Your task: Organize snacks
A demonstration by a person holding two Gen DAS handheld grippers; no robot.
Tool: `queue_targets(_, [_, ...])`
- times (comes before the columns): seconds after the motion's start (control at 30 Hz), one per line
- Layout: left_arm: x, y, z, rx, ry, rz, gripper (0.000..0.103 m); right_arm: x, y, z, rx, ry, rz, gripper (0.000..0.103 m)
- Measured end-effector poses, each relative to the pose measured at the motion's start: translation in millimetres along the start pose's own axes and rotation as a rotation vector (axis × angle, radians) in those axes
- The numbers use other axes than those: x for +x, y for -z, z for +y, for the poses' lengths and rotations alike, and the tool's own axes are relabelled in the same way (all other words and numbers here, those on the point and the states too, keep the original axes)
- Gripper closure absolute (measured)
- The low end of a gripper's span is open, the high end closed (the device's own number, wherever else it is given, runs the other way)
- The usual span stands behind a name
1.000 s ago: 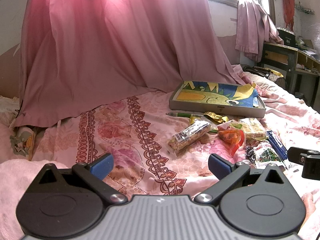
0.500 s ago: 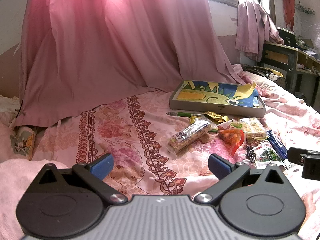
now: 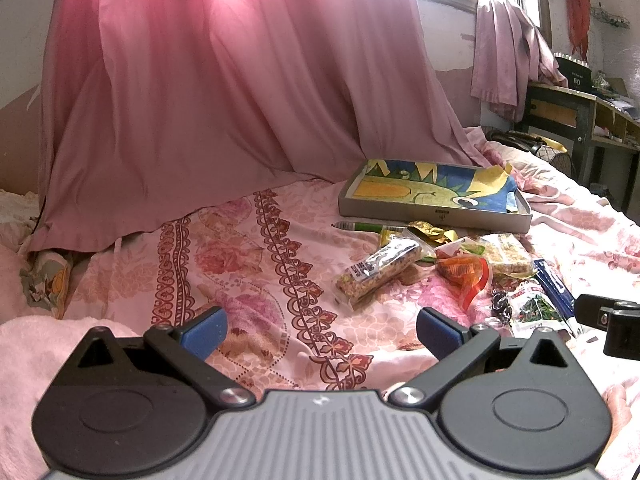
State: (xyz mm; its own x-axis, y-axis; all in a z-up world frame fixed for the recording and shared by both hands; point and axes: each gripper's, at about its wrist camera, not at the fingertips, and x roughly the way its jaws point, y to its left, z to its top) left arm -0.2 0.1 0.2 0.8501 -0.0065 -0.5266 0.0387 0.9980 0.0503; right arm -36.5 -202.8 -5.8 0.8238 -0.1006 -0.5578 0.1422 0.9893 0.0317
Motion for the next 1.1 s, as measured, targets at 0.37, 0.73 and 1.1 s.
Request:
queue_targets(0.37, [0.2, 4.9, 1.1, -0.003, 0.003, 0.012, 0.000, -0.2, 9.6, -0.2, -0.003, 0.000, -0.010, 0.000])
queue_targets(0.73, [13.0, -2.8, -0.6, 0.004, 0.022, 0.088, 0.000, -1.0, -6.0, -4.5, 0.028, -0.008, 0.019, 0.001])
queue_targets(1.1, [37.6, -19.8, -4.6, 0.039, 0.073, 0.148, 0.000, 21.2, -28.0, -3.3, -0.022, -0.012, 0.026, 0.001])
